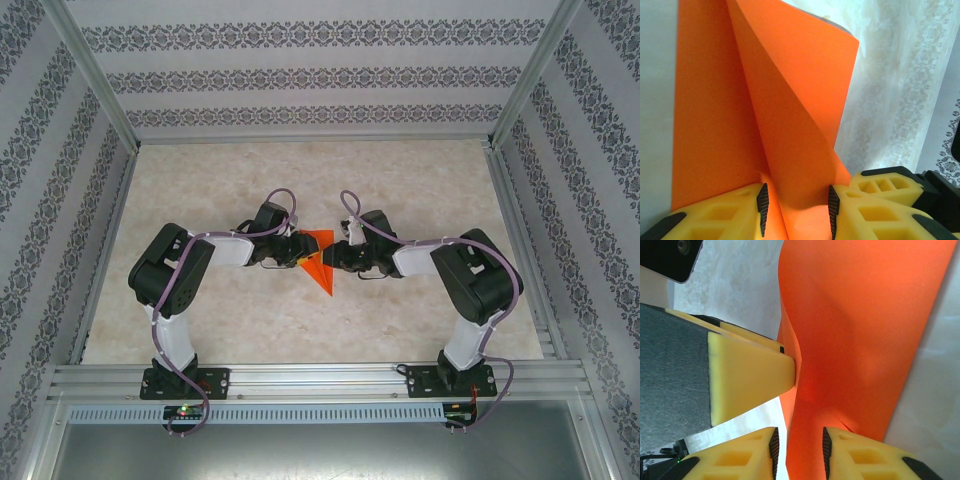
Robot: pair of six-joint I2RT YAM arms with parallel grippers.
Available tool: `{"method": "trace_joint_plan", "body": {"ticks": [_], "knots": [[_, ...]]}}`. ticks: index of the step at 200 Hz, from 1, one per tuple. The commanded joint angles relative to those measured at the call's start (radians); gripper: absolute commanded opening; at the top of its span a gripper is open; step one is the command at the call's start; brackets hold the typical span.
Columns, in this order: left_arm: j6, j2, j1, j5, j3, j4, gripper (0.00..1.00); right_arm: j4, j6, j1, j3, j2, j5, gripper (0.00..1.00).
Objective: Fold a paper plane with a square sheet of paper (fold left side to right side)
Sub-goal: Fourth fold the wing at the center of the table.
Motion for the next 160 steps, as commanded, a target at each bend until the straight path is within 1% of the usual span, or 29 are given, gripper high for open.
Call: {"method": "trace_joint_plan", "body": {"ticks": [1, 18, 46, 59, 73, 160], "knots": [[0.029, 0.018, -0.011, -0.041, 0.0, -0.062, 0.4, 0.034, 0.012, 0.013, 0.025, 0.021, -0.027, 0.28], [0.031, 0.017, -0.011, -0.041, 0.0, -0.063, 0.4, 0.037, 0.012, 0.015, 0.027, 0.025, -0.027, 0.25], [0.03, 0.017, -0.01, -0.041, -0.002, -0.063, 0.4, 0.021, 0.002, 0.013, 0.023, 0.019, -0.012, 0.15], [0.031, 0.014, -0.011, -0.042, -0.004, -0.061, 0.4, 0.012, -0.006, 0.013, 0.023, 0.017, -0.004, 0.09], [0.032, 0.015, -0.011, -0.043, -0.003, -0.064, 0.4, -0.003, -0.016, 0.01, 0.024, 0.014, 0.005, 0.0], [0.034, 0.012, -0.011, -0.043, -0.005, -0.064, 0.4, -0.139, -0.092, -0.012, 0.023, -0.033, 0.102, 0.0]]}}
